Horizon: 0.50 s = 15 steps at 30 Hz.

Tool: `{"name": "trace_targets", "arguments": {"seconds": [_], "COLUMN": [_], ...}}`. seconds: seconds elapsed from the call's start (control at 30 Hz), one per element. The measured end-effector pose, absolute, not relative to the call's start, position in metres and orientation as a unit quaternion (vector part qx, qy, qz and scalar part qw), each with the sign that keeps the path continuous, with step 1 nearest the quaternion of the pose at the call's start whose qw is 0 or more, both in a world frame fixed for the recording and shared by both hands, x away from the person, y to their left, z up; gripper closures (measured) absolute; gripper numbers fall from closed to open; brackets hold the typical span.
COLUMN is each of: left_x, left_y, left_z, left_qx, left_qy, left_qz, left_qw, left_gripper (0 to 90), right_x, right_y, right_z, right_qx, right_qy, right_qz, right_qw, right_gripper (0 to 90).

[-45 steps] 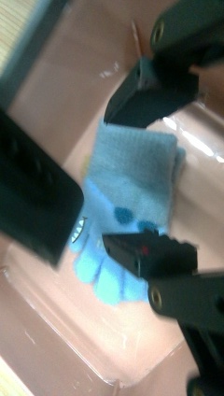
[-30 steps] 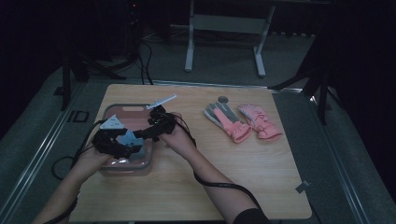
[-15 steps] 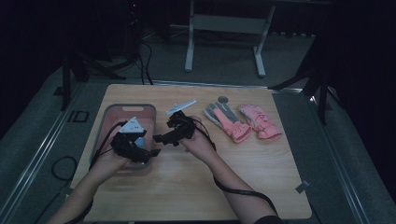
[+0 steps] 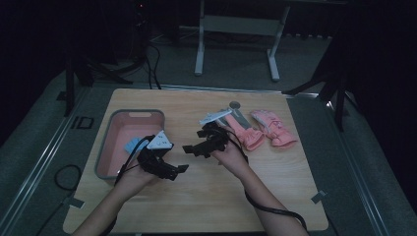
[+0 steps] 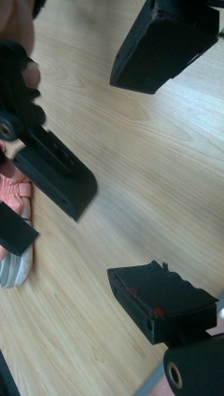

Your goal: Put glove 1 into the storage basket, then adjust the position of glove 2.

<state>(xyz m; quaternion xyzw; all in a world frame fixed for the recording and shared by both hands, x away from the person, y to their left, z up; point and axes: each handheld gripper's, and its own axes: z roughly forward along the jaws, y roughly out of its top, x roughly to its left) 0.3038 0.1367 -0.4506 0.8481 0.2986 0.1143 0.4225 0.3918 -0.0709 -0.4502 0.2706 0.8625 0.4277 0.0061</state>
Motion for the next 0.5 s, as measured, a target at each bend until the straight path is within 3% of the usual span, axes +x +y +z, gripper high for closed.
{"name": "trace_targets", "arguments": {"seconds": [0.23,0.4,0.47,0.5], "left_x": [0.298,0.293,0.291,0.290], "left_y": [0.120,0.106,0.099,0.096], "left_z": [-0.460,-0.468,-0.474,-0.475], "left_qx": [0.851,0.858,0.858,0.858], "left_qy": [0.284,0.268,0.265,0.264], "left_qz": [0.103,0.093,0.083,0.082], "left_qw": [0.429,0.427,0.433,0.433], "left_gripper": [8.8,8.8,8.8,8.8], "right_x": [0.391,0.395,0.398,0.398], "right_y": [-0.109,-0.136,-0.158,-0.158], "right_z": [-0.455,-0.461,-0.466,-0.466], "right_qx": [0.282,0.294,0.293,0.293], "right_qy": [0.860,0.855,0.857,0.857], "right_qz": [0.426,0.426,0.418,0.418], "right_qw": [0.024,0.039,0.071,0.071], "right_gripper": [12.4,20.2,29.6,29.6]}}
